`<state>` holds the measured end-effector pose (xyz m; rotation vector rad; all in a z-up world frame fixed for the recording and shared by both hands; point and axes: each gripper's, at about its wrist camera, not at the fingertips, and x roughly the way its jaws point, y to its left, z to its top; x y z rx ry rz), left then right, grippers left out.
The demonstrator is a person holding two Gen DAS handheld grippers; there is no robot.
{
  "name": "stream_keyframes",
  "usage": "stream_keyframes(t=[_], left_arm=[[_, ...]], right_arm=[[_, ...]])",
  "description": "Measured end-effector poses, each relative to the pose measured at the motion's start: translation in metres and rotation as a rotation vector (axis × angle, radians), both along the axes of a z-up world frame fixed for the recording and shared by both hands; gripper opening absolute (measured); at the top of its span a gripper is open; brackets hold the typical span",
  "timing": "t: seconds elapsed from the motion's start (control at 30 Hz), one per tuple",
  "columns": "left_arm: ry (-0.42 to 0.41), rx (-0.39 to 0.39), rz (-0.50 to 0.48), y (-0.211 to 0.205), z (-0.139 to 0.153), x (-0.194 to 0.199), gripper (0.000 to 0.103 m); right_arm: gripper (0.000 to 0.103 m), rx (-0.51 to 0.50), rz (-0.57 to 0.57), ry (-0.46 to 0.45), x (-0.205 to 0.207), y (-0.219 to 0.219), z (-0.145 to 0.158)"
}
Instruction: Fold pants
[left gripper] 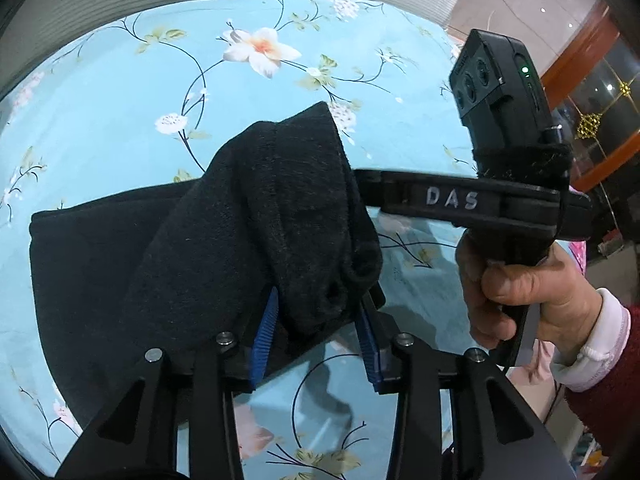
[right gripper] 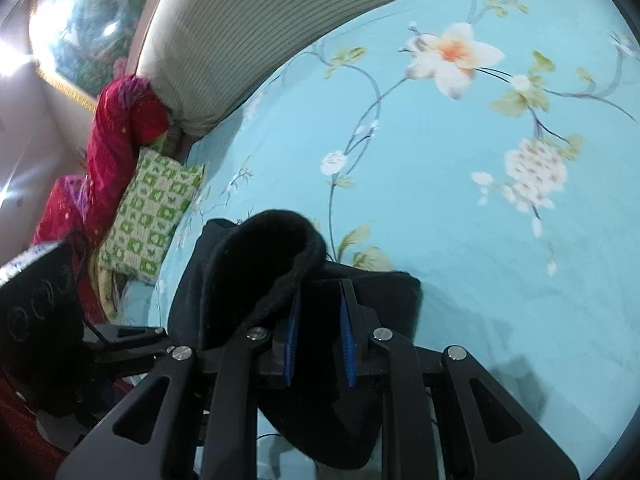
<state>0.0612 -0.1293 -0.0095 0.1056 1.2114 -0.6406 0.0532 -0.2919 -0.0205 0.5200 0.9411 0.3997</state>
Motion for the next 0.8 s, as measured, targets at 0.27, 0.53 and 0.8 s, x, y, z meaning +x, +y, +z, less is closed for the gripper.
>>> stream_keyframes(t=[0.27,0.53,0.8], left_arm=[[0.067,-0.089,-0.004,0.018,0.007,0.000,0.056],[0.066,-0.139,0.059,0.047,0.016,0.004,0.060],[0.070,-0.165,0.173,0.094,0.022,0.015,0.060]], right_arm=[[0.031,-0.036,-0.169,0.034,-0.021,-0.018,0.010],[0.054,-0.014,-0.302,0.011,-0.046,-0.029,0.027],[0.067,-0.070,-0.311,-0.020,-0.050,-0.004,0.051]])
